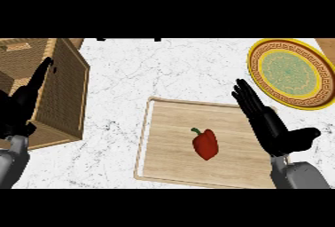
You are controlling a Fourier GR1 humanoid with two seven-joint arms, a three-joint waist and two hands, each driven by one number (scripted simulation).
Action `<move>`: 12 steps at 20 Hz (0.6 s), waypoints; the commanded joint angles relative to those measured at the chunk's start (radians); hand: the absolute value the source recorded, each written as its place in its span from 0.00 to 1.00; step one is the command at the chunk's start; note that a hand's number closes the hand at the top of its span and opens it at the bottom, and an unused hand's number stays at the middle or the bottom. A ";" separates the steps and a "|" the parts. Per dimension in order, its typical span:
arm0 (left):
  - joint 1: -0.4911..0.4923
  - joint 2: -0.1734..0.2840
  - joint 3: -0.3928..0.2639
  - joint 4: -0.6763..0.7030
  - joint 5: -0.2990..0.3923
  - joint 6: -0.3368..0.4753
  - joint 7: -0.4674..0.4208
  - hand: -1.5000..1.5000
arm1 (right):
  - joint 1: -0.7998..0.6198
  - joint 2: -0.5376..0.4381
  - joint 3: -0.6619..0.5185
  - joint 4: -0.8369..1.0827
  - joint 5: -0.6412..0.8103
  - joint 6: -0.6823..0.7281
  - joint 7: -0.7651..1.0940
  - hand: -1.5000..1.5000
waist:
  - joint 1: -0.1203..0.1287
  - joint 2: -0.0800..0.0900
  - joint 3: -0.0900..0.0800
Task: Pick the bell pepper from the tray and place it in the plate
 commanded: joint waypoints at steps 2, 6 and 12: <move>0.039 -0.053 -0.038 -0.025 -0.044 0.058 0.049 0.50 | -0.138 0.011 0.061 -0.030 -0.050 0.111 0.129 1.00 | 0.004 0.002 -0.008; 0.095 -0.082 -0.061 -0.026 -0.045 0.069 0.080 0.50 | -0.228 0.024 0.151 -0.113 -0.159 0.298 0.179 1.00 | 0.040 0.009 -0.010; 0.127 -0.136 -0.074 -0.015 -0.045 0.093 0.095 0.50 | -0.238 -0.176 0.156 -0.111 0.402 0.102 -0.091 1.00 | -0.012 0.015 -0.006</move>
